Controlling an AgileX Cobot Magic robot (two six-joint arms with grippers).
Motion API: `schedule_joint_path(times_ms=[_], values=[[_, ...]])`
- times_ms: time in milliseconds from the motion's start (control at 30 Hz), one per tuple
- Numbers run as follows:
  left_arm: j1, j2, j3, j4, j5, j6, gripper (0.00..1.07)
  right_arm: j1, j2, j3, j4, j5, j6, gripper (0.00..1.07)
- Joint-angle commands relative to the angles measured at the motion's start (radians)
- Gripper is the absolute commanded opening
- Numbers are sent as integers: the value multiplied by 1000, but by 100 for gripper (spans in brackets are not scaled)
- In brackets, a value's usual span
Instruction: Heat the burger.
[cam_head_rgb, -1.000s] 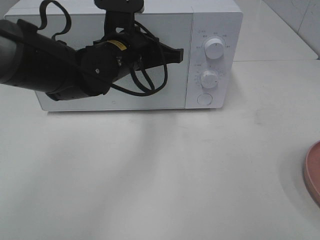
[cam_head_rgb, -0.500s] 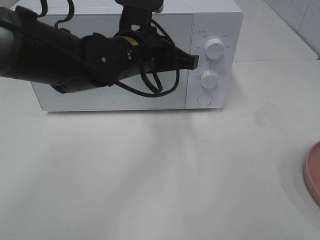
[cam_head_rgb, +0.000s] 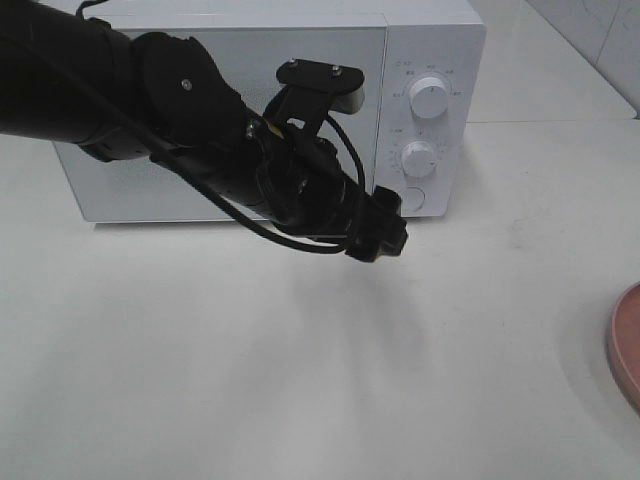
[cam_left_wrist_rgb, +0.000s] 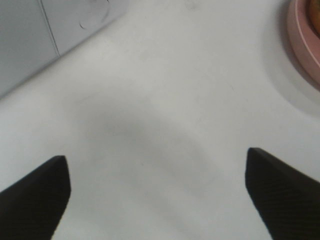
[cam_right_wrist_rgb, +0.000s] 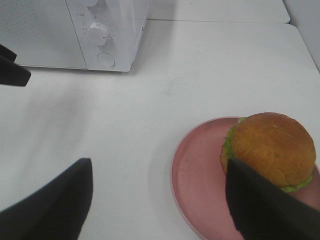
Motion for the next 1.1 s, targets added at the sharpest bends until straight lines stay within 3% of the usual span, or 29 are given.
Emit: schedule_joint_path(times_ms=[33, 67, 133, 300, 600, 900, 1100], values=[[-2, -30, -8, 53, 137, 0, 100, -6, -30, 3, 4, -6, -8, 73], [-2, -30, -8, 53, 137, 0, 100, -6, -30, 3, 4, -6, -8, 73], [18, -67, -8, 115, 326, -18, 100, -6, -30, 3, 4, -6, -8, 73], [80, -110, -8, 117, 501, -81, 100, -6, -30, 3, 4, -6, -8, 73], [337, -185, -8, 115, 763, -114, 100, -6, -30, 3, 4, -6, -8, 73], [528, -346, -8, 145, 857, -163, 100, -6, -30, 3, 4, -6, -8, 73], [633, -437, -8, 193, 922, -167, 100, -6, -30, 3, 4, -6, -8, 73]])
